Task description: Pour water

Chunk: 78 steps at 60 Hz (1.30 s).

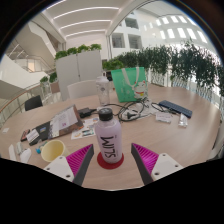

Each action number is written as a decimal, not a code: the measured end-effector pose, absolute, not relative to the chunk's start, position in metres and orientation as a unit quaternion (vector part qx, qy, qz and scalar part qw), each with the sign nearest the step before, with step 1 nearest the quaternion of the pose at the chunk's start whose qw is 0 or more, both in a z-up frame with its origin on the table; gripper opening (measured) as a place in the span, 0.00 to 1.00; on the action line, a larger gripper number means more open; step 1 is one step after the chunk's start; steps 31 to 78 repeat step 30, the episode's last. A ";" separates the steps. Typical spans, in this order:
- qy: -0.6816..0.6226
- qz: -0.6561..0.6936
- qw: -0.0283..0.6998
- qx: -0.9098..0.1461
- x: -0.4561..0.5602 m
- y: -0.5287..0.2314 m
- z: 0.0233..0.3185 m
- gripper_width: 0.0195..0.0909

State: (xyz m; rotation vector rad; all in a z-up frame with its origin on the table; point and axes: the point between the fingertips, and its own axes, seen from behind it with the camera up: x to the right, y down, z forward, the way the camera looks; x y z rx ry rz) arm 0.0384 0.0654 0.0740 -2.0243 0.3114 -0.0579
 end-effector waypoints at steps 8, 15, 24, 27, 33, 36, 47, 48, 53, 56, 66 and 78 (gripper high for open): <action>0.140 -0.020 0.520 -0.842 0.003 -0.004 0.114 0.89; 0.136 -0.029 0.523 -0.841 -0.033 -0.066 0.156 0.89; 0.129 -0.035 0.528 -0.838 -0.076 -0.139 0.203 0.89; 0.125 -0.038 0.530 -0.838 -0.086 -0.158 0.213 0.89; 0.124 -0.041 0.532 -0.837 -0.093 -0.176 0.224 0.89; 0.124 -0.041 0.532 -0.837 -0.093 -0.176 0.224 0.89; 0.124 -0.041 0.532 -0.837 -0.093 -0.176 0.224 0.89; 0.124 -0.041 0.532 -0.837 -0.093 -0.176 0.224 0.89; 0.124 -0.041 0.532 -0.837 -0.093 -0.176 0.224 0.89; 0.124 -0.041 0.532 -0.837 -0.093 -0.176 0.224 0.89; 0.124 -0.041 0.532 -0.837 -0.093 -0.176 0.224 0.89; 0.124 -0.041 0.532 -0.837 -0.093 -0.176 0.224 0.89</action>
